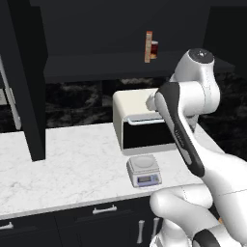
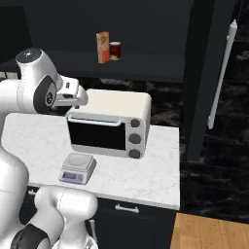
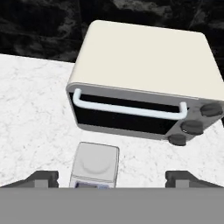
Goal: Pick the boxed food and place it on the digital scale for weighing, and close the cabinet.
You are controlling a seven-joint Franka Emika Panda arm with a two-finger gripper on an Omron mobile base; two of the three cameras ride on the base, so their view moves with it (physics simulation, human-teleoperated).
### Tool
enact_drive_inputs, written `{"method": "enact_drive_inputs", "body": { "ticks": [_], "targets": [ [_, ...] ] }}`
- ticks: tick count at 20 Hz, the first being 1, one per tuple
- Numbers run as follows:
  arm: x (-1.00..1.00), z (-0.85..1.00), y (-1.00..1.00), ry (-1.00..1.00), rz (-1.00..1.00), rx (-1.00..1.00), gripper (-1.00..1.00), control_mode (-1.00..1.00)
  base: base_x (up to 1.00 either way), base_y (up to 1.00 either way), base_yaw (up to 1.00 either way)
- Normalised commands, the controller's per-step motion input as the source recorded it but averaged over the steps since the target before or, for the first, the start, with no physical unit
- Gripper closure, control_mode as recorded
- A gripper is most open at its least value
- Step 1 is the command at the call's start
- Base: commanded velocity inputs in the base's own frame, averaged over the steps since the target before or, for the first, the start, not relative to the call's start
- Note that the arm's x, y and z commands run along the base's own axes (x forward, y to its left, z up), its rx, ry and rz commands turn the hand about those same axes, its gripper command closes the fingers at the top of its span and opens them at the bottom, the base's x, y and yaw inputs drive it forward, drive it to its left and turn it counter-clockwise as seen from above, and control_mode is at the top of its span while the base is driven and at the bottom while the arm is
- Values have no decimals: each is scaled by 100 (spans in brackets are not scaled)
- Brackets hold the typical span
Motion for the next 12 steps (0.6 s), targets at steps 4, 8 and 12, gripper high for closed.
{"method": "enact_drive_inputs", "body": {
  "ticks": [4,8,12],
  "targets": [
    [-36,42,0,-21,0,0,-100,-100,0,0,0],
    [-18,54,0,-32,0,0,-100,-100,0,0,0],
    [-7,62,0,-33,0,0,-100,-100,0,0,0]
  ]
}}
